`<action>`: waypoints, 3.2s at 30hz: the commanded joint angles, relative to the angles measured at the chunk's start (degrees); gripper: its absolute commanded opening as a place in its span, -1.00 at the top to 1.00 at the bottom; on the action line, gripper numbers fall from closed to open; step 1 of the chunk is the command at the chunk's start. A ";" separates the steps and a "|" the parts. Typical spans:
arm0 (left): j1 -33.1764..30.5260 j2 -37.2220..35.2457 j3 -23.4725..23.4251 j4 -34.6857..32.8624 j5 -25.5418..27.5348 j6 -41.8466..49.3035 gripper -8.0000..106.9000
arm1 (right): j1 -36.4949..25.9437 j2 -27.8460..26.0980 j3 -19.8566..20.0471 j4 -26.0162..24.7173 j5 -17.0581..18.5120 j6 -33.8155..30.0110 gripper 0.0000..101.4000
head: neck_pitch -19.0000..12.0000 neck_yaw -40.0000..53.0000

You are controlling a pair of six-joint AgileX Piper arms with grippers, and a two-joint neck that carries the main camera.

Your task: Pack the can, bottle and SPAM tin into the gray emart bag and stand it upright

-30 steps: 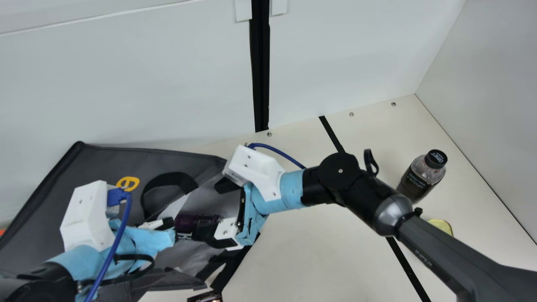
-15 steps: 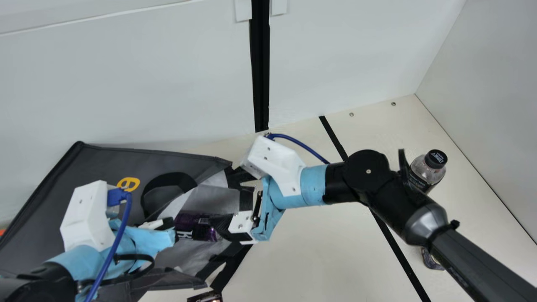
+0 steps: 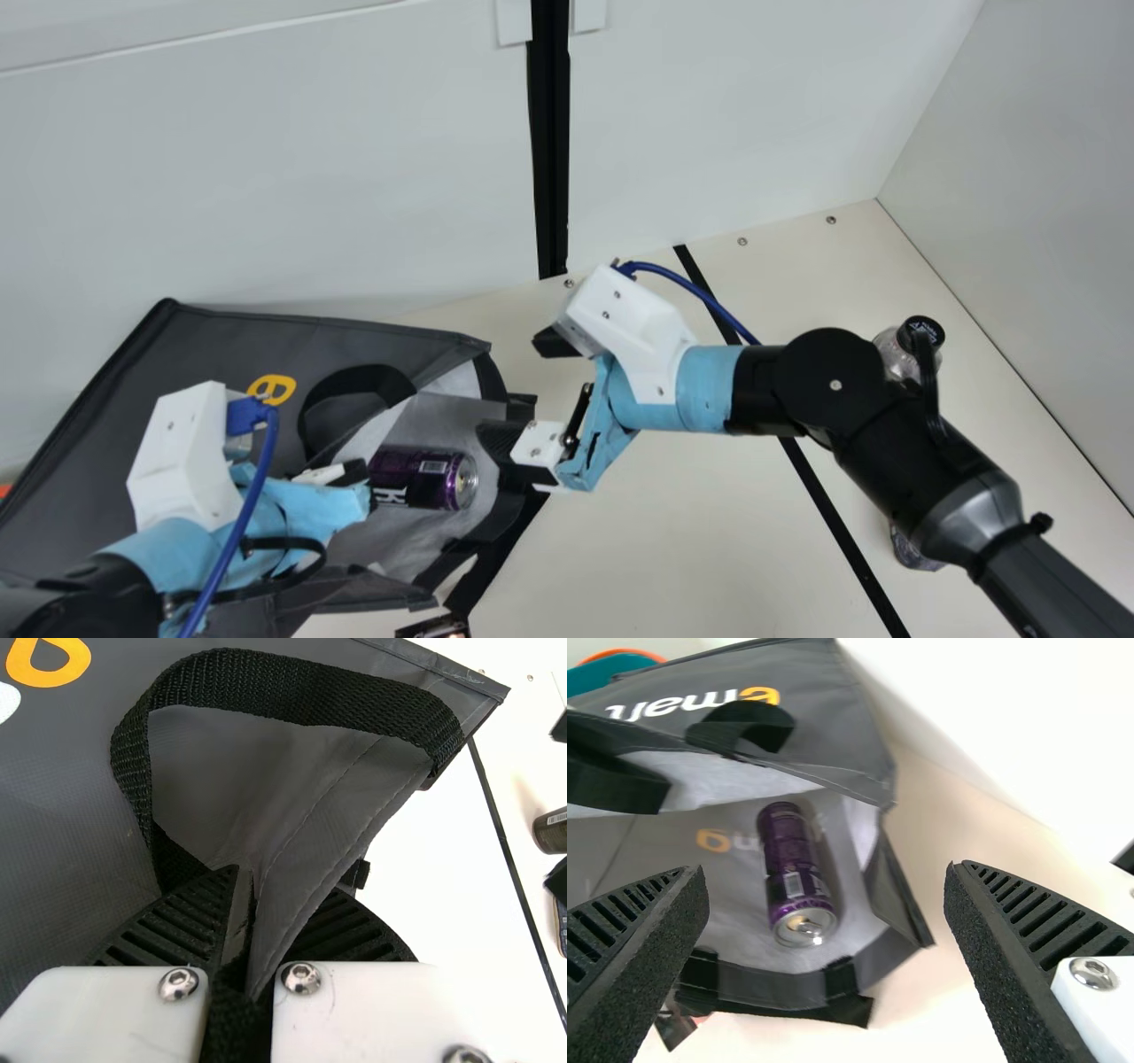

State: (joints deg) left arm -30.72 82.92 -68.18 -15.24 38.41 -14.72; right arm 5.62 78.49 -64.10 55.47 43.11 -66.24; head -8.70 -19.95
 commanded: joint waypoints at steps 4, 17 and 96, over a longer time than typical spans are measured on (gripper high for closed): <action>0.00 0.00 0.00 0.00 0.00 0.00 1.00 | -0.94 -1.94 0.60 -3.54 -1.55 3.40 -0.87 | -1.30 -0.05; 0.00 0.00 0.00 0.00 0.00 0.00 1.00 | -5.88 -6.18 1.41 -11.99 -3.07 10.70 -0.87 | -1.30 -0.05; 0.00 0.00 0.00 0.00 0.00 0.00 1.00 | -8.26 -21.31 -13.11 -82.04 26.24 69.81 -0.87 | -1.30 -0.05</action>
State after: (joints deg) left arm -30.72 82.92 -68.18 -15.24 38.41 -14.72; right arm -2.91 57.26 -77.07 -26.26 68.59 3.32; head -8.70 -19.95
